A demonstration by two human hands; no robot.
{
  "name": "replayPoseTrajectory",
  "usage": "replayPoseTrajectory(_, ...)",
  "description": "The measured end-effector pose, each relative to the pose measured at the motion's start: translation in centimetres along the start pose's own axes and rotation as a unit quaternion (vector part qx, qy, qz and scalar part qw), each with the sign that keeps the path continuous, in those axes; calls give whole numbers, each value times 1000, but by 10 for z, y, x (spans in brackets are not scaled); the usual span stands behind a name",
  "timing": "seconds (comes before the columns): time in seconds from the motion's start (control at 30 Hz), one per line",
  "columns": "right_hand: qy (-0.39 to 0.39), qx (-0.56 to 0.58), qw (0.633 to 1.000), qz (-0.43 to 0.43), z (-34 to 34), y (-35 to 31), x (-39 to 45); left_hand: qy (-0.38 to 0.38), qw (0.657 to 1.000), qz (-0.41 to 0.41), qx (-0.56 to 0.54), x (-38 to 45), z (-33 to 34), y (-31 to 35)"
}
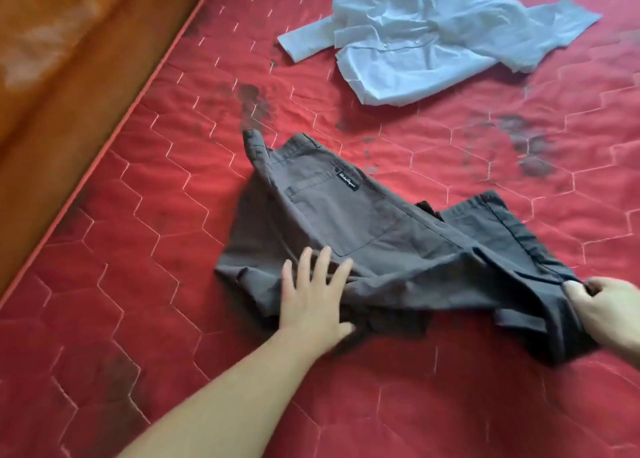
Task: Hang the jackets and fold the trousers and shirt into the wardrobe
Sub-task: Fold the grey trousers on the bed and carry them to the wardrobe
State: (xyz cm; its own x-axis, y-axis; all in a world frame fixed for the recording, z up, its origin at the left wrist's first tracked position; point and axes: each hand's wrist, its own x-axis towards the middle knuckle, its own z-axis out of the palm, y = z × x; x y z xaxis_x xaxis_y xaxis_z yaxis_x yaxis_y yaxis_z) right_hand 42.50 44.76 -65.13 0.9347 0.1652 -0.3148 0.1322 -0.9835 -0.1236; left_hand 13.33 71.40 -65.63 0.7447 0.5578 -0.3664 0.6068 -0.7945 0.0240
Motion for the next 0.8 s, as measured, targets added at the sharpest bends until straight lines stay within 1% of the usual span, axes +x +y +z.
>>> replayPoseTrajectory(0.03, -10, -24, 1000, 3, -5, 19, 17, -30, 998, -59, 4, 0, 3, -5)
replayPoseTrajectory(0.07, -22, -55, 998, 1, -9, 33, 31, -62, 993, -99, 7, 0, 5, -9)
replayPoseTrajectory(0.13, -51, -156, 986, -29, -17, 40, 28, -100, 988, -118, -12, -7, 9, -5)
replayPoseTrajectory(0.17, -48, -188, 980, -43, -21, 36, 17, -96, 987, -123, -47, -11, 11, 6)
replayPoseTrajectory(0.2, -21, -210, 974, -84, -21, 24, 2, -84, 983, -133, -90, -15, 13, 15)
replayPoseTrajectory(0.23, 8, -199, 969, -144, -20, 9, -15, -75, 976, -143, -144, -19, 16, 28)
replayPoseTrajectory(0.27, 18, -164, 962, -218, -19, -7, -32, -75, 965, -147, -206, -23, 18, 45)
replayPoseTrajectory(0.33, -23, -77, 932, -354, -10, -40, -68, -86, 936, -123, -318, -37, 20, 83)
replayPoseTrajectory(0.37, -57, -46, 920, -386, -3, -54, -83, -91, 921, -101, -365, -46, 21, 103)
replayPoseTrajectory(0.43, -142, -35, 915, -377, 15, -73, -108, -120, 893, -39, -432, -70, 28, 140)
replayPoseTrajectory(0.5, -200, -102, 907, -356, 33, -72, -127, -189, 886, 44, -422, -97, 41, 171)
replayPoseTrajectory(0.57, -216, -195, 890, -351, 47, -48, -140, -269, 876, 83, -391, -125, 56, 190)
replayPoseTrajectory(0.6, -201, -232, 881, -360, 53, -31, -145, -279, 873, 84, -392, -138, 62, 195)
replayPoseTrajectory(0.63, -167, -254, 876, -375, 58, -14, -149, -263, 870, 75, -410, -148, 68, 196)
replayPoseTrajectory(0.7, -93, -256, 874, -403, 61, 17, -155, -184, 866, 20, -464, -164, 72, 192)
replayPoseTrajectory(0.73, -79, -247, 877, -404, 60, 31, -157, -134, 868, -25, -477, -171, 75, 187)
replayPoseTrajectory(0.8, -88, -239, 889, -380, 52, 56, -161, -40, 873, -122, -470, -184, 82, 175)
